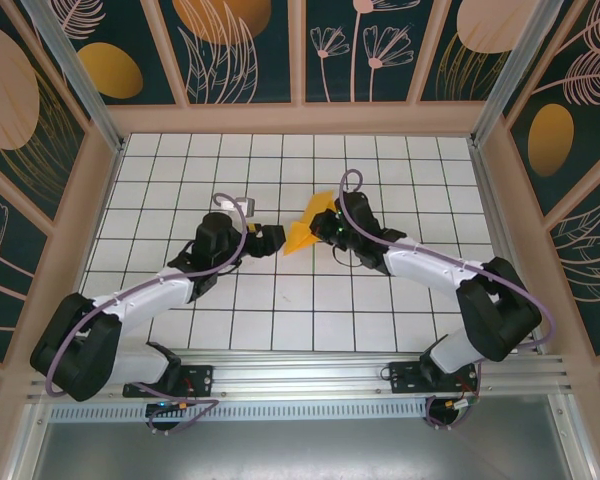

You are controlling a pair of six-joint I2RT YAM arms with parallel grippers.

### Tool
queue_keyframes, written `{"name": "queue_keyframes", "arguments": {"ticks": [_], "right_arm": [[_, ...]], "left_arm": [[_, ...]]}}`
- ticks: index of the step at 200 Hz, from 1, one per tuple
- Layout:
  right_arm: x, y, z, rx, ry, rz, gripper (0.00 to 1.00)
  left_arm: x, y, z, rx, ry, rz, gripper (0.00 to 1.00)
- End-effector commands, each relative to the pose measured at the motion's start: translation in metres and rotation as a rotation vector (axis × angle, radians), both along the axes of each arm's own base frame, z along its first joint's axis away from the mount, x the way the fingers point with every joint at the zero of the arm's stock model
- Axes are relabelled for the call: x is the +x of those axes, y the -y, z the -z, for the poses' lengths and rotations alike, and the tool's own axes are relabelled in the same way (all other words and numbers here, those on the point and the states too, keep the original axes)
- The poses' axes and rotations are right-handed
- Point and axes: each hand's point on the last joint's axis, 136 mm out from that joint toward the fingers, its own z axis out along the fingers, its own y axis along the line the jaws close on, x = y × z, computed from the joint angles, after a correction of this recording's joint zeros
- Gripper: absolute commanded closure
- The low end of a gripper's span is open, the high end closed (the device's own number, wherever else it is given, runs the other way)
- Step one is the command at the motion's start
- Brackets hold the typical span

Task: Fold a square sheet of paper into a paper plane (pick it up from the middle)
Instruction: Fourth fold the wing at the center of the table.

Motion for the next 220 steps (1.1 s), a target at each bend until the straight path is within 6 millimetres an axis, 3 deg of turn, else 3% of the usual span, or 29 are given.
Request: {"name": "queue_keyframes", "arguments": {"ticks": [1, 22, 58, 107, 168, 174, 193, 220], "right_arm": [[0.004, 0.024, 0.017, -0.067, -0.08, 0.186, 1.0], [0.003, 0.025, 0.035, -0.044, -0.141, 0.241, 1.0], [-0.003, 0.024, 0.063, 0.0, -0.246, 0.301, 1.0], [-0.014, 0.037, 0.074, 0.02, -0.299, 0.381, 1.0], [-0.021, 0.032, 0.09, 0.081, -0.389, 0.37, 1.0], [-0.021, 0.033, 0.09, 0.082, -0.39, 0.372, 1.0], [-0.024, 0.031, 0.088, 0.103, -0.413, 0.362, 1.0], [-0.024, 0.031, 0.087, 0.116, -0.418, 0.361, 1.0]], "left_arm": [[-0.008, 0.008, -0.019, -0.038, 0.152, 0.085, 0.13], [-0.015, 0.012, -0.015, -0.03, 0.216, 0.139, 0.13], [-0.011, 0.015, 0.01, 0.056, 0.262, 0.174, 0.18], [-0.006, 0.033, 0.05, 0.137, 0.219, 0.258, 0.26], [-0.012, 0.069, 0.07, 0.23, 0.317, 0.39, 0.26], [-0.013, 0.071, 0.084, 0.26, 0.302, 0.402, 0.26], [-0.013, 0.077, 0.095, 0.321, 0.326, 0.414, 0.27], [-0.013, 0.087, 0.104, 0.36, 0.352, 0.443, 0.36]]}}
